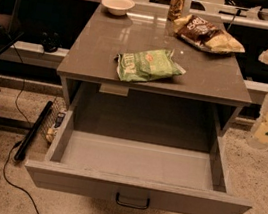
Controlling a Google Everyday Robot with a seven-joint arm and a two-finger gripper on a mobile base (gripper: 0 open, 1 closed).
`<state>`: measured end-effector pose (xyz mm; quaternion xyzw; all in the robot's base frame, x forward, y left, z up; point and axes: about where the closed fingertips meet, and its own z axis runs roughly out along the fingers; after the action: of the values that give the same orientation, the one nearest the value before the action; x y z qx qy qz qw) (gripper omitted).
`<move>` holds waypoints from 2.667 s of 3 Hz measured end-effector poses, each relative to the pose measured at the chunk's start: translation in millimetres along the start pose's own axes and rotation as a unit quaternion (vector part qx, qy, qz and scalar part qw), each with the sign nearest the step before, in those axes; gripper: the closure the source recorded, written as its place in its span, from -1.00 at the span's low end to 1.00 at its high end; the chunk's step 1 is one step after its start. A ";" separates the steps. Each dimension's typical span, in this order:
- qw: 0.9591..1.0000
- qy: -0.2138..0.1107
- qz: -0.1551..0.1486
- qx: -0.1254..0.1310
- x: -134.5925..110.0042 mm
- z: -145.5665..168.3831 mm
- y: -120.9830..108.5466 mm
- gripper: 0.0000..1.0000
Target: Place green jalapeno chip bag into top drawer
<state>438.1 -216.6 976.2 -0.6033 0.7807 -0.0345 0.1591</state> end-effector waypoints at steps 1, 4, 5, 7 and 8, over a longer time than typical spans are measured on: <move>1.000 0.000 0.000 0.000 0.0 0.0 0.0 -1.00; 0.985 -0.129 0.096 0.060 -54.0 51.6 -150.4 -1.00; 0.980 -0.151 0.129 0.011 -85.3 106.6 -180.2 -1.00; 0.978 -0.168 0.126 -0.013 -114.5 153.1 -173.6 -1.00; 0.975 -0.174 0.136 -0.014 -131.3 185.1 -177.5 -1.00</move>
Offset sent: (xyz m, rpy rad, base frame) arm 0.1191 -0.0007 0.0103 0.1739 -0.2175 -0.0443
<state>686.2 -113.9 871.7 -0.4907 0.8160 0.1039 0.2873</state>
